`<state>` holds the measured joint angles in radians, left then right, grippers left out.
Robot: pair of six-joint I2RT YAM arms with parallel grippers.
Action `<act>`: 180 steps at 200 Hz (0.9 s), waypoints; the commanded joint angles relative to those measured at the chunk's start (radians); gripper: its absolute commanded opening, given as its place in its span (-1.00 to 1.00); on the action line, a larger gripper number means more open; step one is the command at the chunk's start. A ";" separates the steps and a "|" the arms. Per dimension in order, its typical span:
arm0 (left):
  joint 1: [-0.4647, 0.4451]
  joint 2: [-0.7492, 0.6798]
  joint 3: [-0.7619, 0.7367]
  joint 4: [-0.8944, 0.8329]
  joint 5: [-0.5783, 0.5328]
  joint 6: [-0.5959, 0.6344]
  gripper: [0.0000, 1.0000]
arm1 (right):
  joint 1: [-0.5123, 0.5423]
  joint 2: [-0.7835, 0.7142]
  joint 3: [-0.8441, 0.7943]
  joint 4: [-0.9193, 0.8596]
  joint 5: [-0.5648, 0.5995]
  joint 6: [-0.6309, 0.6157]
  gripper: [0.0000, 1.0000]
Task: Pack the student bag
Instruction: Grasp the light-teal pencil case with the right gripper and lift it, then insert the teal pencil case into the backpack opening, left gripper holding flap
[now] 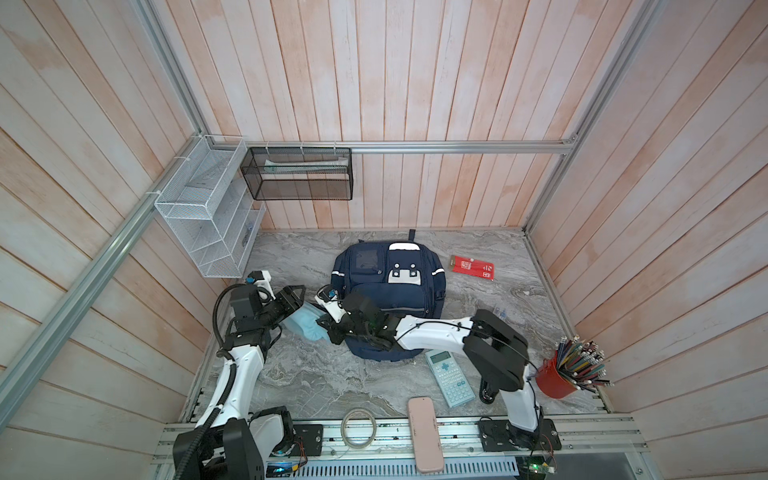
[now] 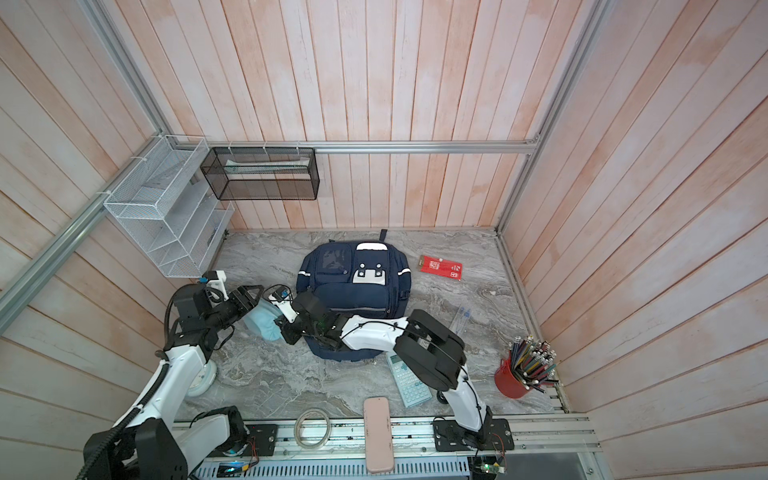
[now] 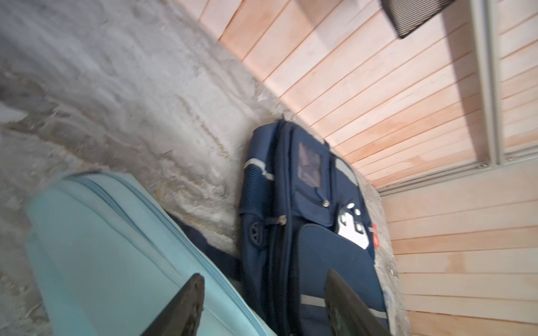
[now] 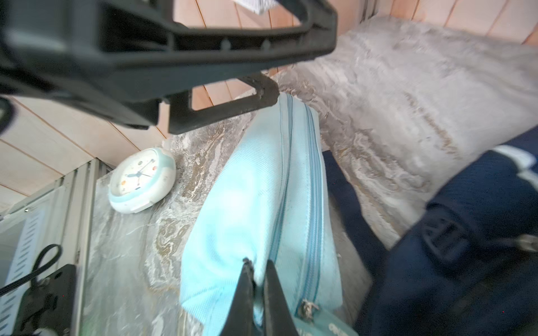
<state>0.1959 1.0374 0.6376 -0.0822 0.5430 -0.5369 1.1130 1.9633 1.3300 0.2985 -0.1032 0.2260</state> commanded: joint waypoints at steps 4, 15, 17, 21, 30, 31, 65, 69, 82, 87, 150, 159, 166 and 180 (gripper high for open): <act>-0.117 -0.054 0.103 -0.105 0.005 0.068 0.36 | -0.005 -0.178 -0.124 -0.051 0.174 0.027 -1.00; -0.193 -0.046 0.141 -0.123 0.008 0.097 0.36 | -0.016 -0.261 -0.187 -0.104 0.239 0.038 -1.00; -0.208 -0.042 0.147 -0.126 0.009 0.102 0.36 | -0.018 -0.277 -0.199 -0.113 0.255 0.043 -1.00; -0.238 -0.038 0.158 -0.129 0.008 0.114 0.36 | -0.023 -0.306 -0.224 -0.132 0.277 0.048 -1.00; -0.306 -0.029 0.173 -0.123 0.001 0.138 0.36 | -0.035 -0.388 -0.285 -0.160 0.304 0.049 -1.00; -0.311 -0.029 0.174 -0.121 0.001 0.140 0.36 | -0.037 -0.399 -0.293 -0.162 0.310 0.049 -1.00; -0.494 0.034 0.186 -0.079 0.010 0.294 0.36 | -0.162 -0.721 -0.500 -0.287 0.391 0.064 -1.00; -0.513 0.055 0.197 -0.091 0.017 0.314 0.35 | -0.189 -0.758 -0.522 -0.307 0.384 0.070 -1.00; -0.584 0.134 0.240 -0.134 0.018 0.362 0.32 | -0.291 -0.885 -0.592 -0.346 0.345 0.085 -1.00; -0.611 0.164 0.253 -0.141 0.006 0.380 0.29 | -0.320 -0.943 -0.617 -0.356 0.326 0.087 -1.00; -0.961 0.481 0.370 -0.227 -0.430 0.670 0.30 | -0.656 -1.250 -0.708 -0.454 0.140 0.093 -1.00; -0.976 0.524 0.398 -0.246 -0.496 0.676 0.30 | -0.667 -1.251 -0.709 -0.449 0.113 0.096 -1.00; -0.979 0.549 0.415 -0.253 -0.528 0.677 0.30 | -0.669 -1.247 -0.707 -0.449 0.100 0.095 -1.00; -0.980 0.579 0.429 -0.231 -0.584 0.669 0.30 | -0.670 -1.239 -0.711 -0.438 0.078 0.098 -1.00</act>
<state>-0.7841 1.5761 1.0183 -0.2939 0.1535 0.0677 0.4484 0.7189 0.6327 -0.1394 0.0639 0.3130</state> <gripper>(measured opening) 0.650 0.062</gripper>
